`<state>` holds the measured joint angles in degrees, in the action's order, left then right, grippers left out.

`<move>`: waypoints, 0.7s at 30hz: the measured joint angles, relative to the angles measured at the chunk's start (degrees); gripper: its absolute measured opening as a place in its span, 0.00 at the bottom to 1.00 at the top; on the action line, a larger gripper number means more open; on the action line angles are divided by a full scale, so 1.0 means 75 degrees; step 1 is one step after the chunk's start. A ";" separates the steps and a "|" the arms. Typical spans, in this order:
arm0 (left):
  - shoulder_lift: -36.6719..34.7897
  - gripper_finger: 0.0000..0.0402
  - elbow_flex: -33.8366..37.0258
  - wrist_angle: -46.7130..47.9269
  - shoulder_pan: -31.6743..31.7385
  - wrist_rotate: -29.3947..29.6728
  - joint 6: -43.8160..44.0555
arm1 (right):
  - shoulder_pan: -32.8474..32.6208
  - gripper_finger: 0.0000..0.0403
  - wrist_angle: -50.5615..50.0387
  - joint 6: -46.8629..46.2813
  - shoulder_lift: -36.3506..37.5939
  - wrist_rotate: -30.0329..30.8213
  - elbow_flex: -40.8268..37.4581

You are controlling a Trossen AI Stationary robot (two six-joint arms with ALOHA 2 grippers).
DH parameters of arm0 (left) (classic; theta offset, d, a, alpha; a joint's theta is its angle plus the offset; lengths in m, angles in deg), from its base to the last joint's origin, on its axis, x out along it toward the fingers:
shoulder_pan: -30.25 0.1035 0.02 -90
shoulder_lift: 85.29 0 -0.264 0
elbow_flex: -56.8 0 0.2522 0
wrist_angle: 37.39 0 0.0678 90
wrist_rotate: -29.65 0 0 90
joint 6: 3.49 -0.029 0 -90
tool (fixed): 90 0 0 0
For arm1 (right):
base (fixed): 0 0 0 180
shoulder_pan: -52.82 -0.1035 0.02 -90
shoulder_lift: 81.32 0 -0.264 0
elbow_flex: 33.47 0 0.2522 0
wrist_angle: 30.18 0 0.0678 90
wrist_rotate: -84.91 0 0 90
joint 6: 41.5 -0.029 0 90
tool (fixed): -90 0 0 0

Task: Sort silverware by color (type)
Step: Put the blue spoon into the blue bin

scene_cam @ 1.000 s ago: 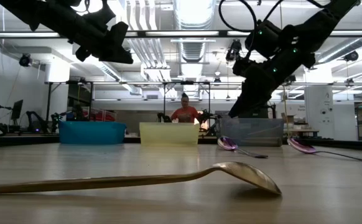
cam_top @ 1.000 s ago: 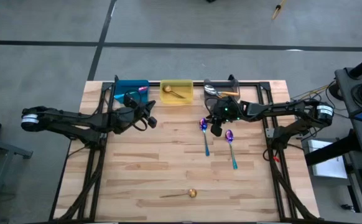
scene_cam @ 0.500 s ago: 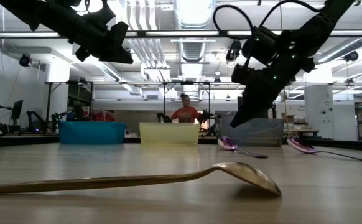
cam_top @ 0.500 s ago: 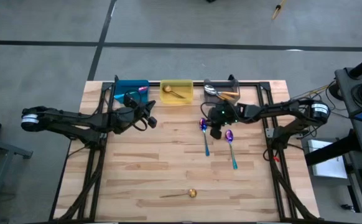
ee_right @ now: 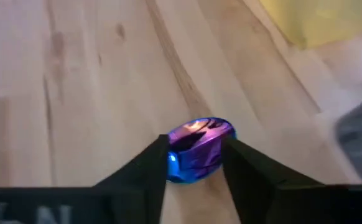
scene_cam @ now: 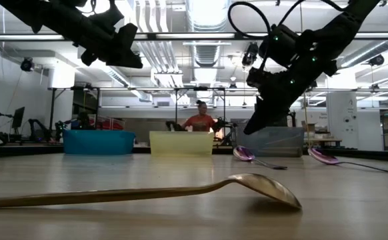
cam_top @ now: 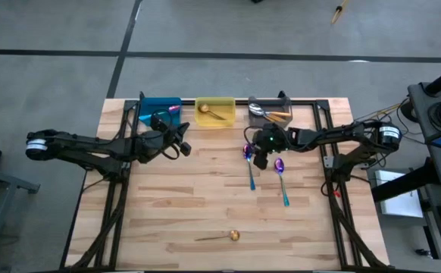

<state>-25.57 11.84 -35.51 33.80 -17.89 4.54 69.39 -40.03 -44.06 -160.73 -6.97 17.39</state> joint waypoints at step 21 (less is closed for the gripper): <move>0.0000 0.00 0.0000 0.0002 0.0000 0.0000 -0.0173 | 0.0199 0.52 0.3309 0.0889 -0.0991 0.0442 -0.1297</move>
<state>-25.57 11.84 -35.50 33.80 -17.89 3.24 70.88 -15.21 -37.38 -168.16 -3.66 7.66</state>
